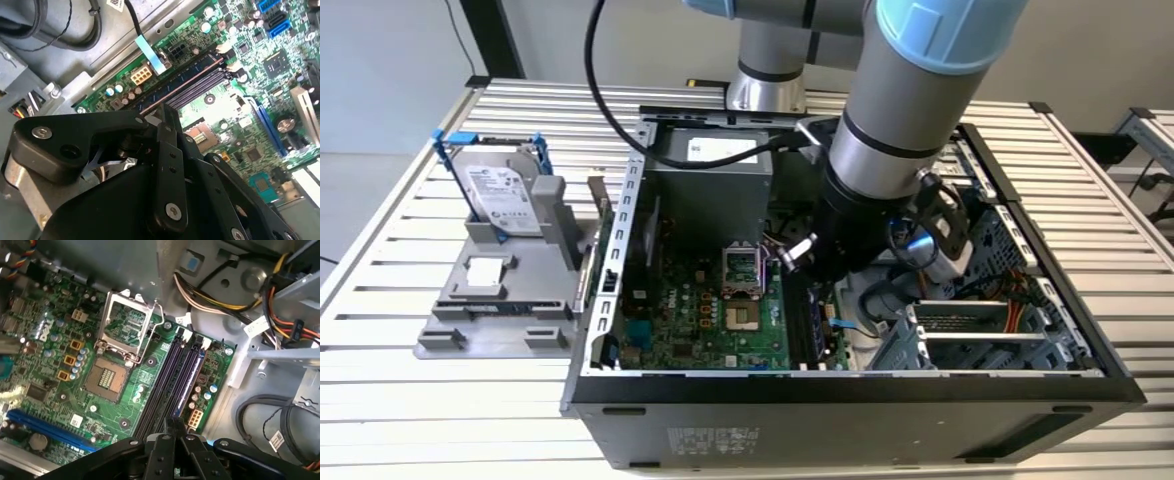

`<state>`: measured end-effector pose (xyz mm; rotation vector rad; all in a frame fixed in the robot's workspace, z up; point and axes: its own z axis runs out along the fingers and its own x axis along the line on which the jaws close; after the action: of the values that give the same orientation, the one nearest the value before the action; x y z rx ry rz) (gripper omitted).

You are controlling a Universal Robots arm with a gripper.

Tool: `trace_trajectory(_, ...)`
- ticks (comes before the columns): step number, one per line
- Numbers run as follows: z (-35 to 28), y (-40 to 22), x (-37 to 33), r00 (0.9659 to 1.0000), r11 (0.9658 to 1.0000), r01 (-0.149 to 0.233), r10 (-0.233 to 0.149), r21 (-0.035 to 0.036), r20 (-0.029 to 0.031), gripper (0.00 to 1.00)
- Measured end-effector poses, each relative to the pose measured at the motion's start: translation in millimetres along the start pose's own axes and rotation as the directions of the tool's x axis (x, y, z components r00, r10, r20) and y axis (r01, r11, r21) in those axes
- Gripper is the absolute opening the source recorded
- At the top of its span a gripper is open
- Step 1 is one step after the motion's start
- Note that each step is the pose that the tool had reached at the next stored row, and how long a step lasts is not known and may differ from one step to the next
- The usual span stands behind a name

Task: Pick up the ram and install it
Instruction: 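Press down the ram until it locks into place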

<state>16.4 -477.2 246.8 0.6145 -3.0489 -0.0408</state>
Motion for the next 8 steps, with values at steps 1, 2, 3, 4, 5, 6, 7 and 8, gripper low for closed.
trace_trajectory(1,-0.4,0.0,0.0,0.9999,0.9999,0.014,-0.014,0.0004,-0.0004,0.00)
trace_trajectory(2,-0.8,0.0,0.0,0.9996,0.9996,0.030,-0.030,0.0009,-0.0007,0.00)
trace_trajectory(3,-1.2,0.0,0.0,0.9989,0.9989,0.047,-0.047,0.0013,-0.0011,0.00)
trace_trajectory(4,-1.6,0.0,0.0,0.9982,0.9982,0.061,-0.061,0.0017,-0.0013,0.00)
trace_trajectory(5,-1.8,0.1,0.0,0.9973,0.9973,0.074,-0.074,0.0021,-0.0013,0.00)
trace_trajectory(6,-2.1,0.1,0.0,0.9962,0.9962,0.087,-0.087,0.0025,-0.0014,0.00)
trace_trajectory(7,-2.4,0.1,0.0,0.9949,0.9949,0.101,-0.101,0.0031,-0.0017,0.00)
trace_trajectory(8,-2.8,0.1,0.0,0.9935,0.9935,0.114,-0.114,0.0036,-0.0018,0.00)
